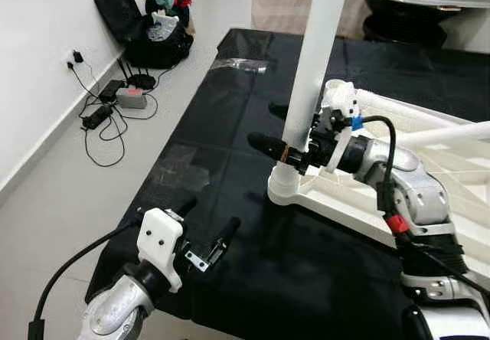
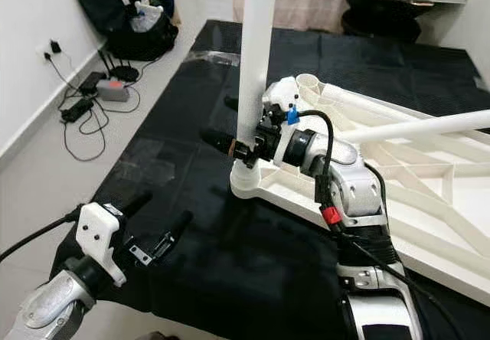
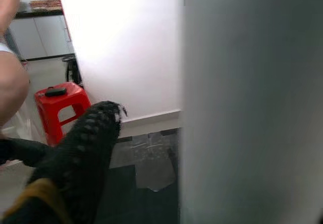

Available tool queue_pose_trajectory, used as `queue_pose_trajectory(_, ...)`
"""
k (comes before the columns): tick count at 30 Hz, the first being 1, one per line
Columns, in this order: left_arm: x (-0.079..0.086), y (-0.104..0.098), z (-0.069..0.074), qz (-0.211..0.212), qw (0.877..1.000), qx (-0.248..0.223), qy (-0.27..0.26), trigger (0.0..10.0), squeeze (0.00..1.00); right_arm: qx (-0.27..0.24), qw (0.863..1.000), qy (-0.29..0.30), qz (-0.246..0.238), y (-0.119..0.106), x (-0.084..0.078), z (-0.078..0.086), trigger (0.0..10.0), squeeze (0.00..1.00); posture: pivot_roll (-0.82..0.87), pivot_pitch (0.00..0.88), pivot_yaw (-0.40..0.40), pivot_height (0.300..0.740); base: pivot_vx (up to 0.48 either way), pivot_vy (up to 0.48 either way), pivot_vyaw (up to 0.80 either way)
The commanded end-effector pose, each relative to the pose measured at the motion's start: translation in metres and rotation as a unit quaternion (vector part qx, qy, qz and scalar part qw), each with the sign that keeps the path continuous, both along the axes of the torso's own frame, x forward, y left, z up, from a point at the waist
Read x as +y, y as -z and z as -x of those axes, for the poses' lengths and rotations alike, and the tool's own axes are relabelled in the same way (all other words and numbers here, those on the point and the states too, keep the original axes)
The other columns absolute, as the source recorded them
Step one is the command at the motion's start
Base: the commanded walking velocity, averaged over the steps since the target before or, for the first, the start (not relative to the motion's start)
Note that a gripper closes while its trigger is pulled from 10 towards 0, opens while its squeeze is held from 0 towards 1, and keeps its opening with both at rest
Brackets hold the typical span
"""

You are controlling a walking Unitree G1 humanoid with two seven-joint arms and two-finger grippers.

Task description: Building children table

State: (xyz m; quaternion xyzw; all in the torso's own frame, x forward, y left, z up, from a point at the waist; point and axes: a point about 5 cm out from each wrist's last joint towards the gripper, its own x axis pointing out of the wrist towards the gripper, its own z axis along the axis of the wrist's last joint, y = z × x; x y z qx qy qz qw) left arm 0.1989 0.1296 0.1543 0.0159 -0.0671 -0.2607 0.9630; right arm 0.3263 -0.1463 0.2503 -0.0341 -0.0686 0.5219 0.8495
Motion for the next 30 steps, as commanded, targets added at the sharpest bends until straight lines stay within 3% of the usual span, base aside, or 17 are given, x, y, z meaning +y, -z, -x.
queue_pose_trajectory(1, 0.001, 0.001, 0.004, -0.002, 1.000, 0.012, 0.003, 10.0, 0.00, 0.011, 0.999, -0.034, -0.007, -0.002, 0.002, 0.000, 3.3, 0.00, 0.03, 0.217, -0.003, 0.740, 0.000, 0.000, 0.00)
queue_pose_trajectory(2, 0.002, 0.000, 0.005, -0.001, 1.000, 0.013, 0.003, 10.0, 0.00, 0.016, 0.999, -0.041, -0.018, -0.003, -0.002, 0.000, 0.0, 0.00, 0.03, 0.221, -0.003, 0.740, 0.000, 0.000, 0.00)
queue_pose_trajectory(12, 0.001, -0.001, 0.006, 0.000, 1.000, 0.018, 0.004, 10.0, 0.00, 0.032, 0.998, -0.057, -0.026, 0.006, -0.016, 0.006, 0.0, 0.00, 0.02, 0.210, -0.009, 0.740, 0.000, 0.000, 0.00)
queue_pose_trajectory(13, 0.001, -0.001, 0.004, 0.001, 1.000, 0.017, 0.002, 10.0, 0.00, 0.046, 0.999, 0.002, -0.023, 0.016, -0.010, 0.012, 0.0, 0.00, 0.01, 0.194, -0.040, 0.740, 0.000, 0.000, 0.00)
queue_pose_trajectory(14, 0.001, -0.001, 0.004, 0.001, 1.000, 0.017, 0.002, 10.0, 0.00, 0.046, 0.999, 0.002, -0.023, 0.016, -0.010, 0.012, 0.0, 0.00, 0.01, 0.194, -0.040, 0.740, 0.000, 0.000, 0.00)
queue_pose_trajectory(15, 0.000, 0.000, 0.003, 0.002, 1.000, 0.016, 0.001, 10.0, 0.00, 0.069, 0.995, 0.067, -0.018, 0.028, -0.004, 0.019, 0.0, 0.00, 0.00, 0.188, -0.048, 0.740, 0.000, 0.000, 0.00)
queue_pose_trajectory(16, 0.000, 0.000, 0.002, 0.003, 1.000, 0.015, -0.001, 10.0, 0.00, 0.082, 0.987, 0.141, -0.003, 0.040, 0.001, 0.025, 0.0, 0.00, 0.00, 0.182, -0.053, 0.740, 0.000, 0.000, 0.00)
queue_pose_trajectory(17, 0.000, 0.002, 0.000, 0.003, 1.000, 0.014, -0.004, 10.0, 0.00, 0.097, 0.956, 0.275, 0.026, 0.060, 0.005, 0.034, 0.0, 0.00, -0.02, 0.163, -0.060, 0.740, 0.000, 0.000, 0.00)
queue_pose_trajectory(18, 0.000, 0.002, 0.000, 0.003, 1.000, 0.014, -0.004, 10.0, 0.00, 0.097, 0.956, 0.275, 0.026, 0.060, 0.005, 0.034, 0.0, 0.00, -0.02, 0.163, -0.060, 0.740, 0.000, 0.000, 0.00)
queue_pose_trajectory(19, 0.000, 0.004, -0.005, 0.003, 1.000, 0.014, -0.007, 10.0, 0.00, 0.136, 0.896, 0.422, 0.035, 0.084, 0.010, 0.051, 0.0, 0.00, -0.04, 0.141, -0.054, 0.740, 0.000, 0.000, 0.00)
queue_pose_trajectory(20, 0.000, 0.004, -0.005, 0.003, 1.000, 0.014, -0.007, 10.0, 0.00, 0.136, 0.896, 0.422, 0.035, 0.084, 0.010, 0.051, 0.0, 0.00, -0.04, 0.141, -0.054, 0.740, 0.000, 0.000, 0.00)
queue_pose_trajectory(21, -0.001, 0.005, -0.008, 0.004, 1.000, 0.013, -0.006, 10.0, 0.00, 0.135, 0.897, 0.419, 0.044, 0.089, 0.024, 0.059, 0.0, 0.00, -0.05, 0.129, -0.049, 0.740, 0.000, 0.000, 0.00)
queue_pose_trajectory(22, -0.002, 0.005, -0.010, 0.004, 1.000, 0.013, -0.005, 10.0, 0.00, 0.141, 0.913, 0.380, 0.040, 0.091, 0.042, 0.062, 0.0, 0.00, -0.05, 0.124, -0.048, 0.740, 0.000, 0.000, 0.00)
queue_pose_trajectory(24, -0.002, 0.005, -0.010, 0.004, 1.000, 0.013, -0.005, 10.0, 0.00, 0.141, 0.913, 0.380, 0.040, 0.091, 0.042, 0.062, 0.0, 0.00, -0.05, 0.124, -0.048, 0.740, 0.000, 0.000, 0.00)
queue_pose_trajectory(26, -0.004, 0.007, -0.016, 0.004, 1.000, 0.011, -0.003, 10.0, 0.00, 0.145, 0.943, 0.298, 0.035, 0.085, 0.075, 0.057, 0.0, 0.00, -0.04, 0.091, -0.067, 0.740, 0.000, 0.000, 0.00)
queue_pose_trajectory(27, -0.004, 0.008, -0.018, 0.005, 1.000, 0.010, -0.003, 10.0, 0.00, 0.146, 0.948, 0.281, 0.033, 0.081, 0.082, 0.054, 0.0, 0.00, -0.04, 0.091, -0.067, 0.740, 0.000, 0.000, 0.00)
queue_pose_trajectory(30, -0.003, 0.007, -0.020, 0.005, 1.000, 0.006, -0.010, 10.0, 0.00, 0.149, 0.948, 0.280, 0.030, 0.077, 0.085, 0.050, 0.0, 0.00, -0.04, 0.089, -0.064, 0.740, 0.000, 0.000, 0.00)
